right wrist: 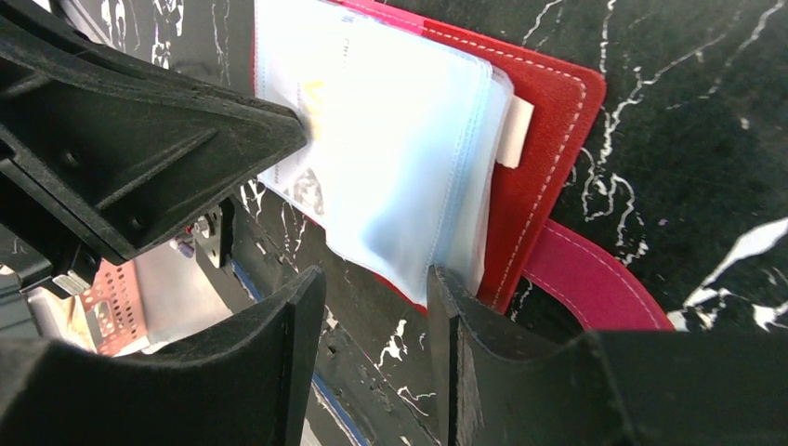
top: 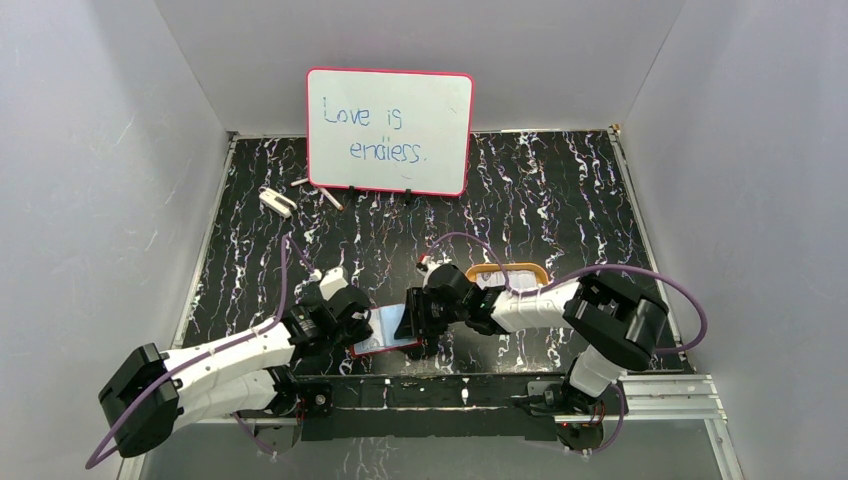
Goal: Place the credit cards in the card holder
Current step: Turn over the card slot in the card holder.
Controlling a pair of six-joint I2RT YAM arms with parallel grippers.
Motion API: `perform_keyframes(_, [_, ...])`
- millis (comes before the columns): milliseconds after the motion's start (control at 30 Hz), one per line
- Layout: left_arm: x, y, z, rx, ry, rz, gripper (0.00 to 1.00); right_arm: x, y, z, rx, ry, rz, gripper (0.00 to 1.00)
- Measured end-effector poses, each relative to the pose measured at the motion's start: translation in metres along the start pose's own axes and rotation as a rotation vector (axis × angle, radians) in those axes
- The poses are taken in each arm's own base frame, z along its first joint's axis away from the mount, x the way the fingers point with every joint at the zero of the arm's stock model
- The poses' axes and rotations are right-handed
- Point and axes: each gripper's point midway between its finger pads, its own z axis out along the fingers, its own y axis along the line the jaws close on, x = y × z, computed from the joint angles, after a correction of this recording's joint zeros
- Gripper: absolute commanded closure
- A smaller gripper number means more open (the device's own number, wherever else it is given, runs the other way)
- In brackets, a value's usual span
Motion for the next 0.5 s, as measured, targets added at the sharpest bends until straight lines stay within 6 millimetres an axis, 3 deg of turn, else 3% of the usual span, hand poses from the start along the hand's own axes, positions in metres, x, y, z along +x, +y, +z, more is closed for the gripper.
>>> perform_keyframes(300, [0.0,-0.005,0.004,0.025,-0.003,-0.024,0.95,0.002,0.01,0.006,-0.063,0.019,0.005,0.6])
perform_keyframes(500, [0.0,-0.006,0.004,0.027,-0.003,-0.025,0.95,-0.005,0.029,0.006,-0.15,0.0,-0.014,0.59])
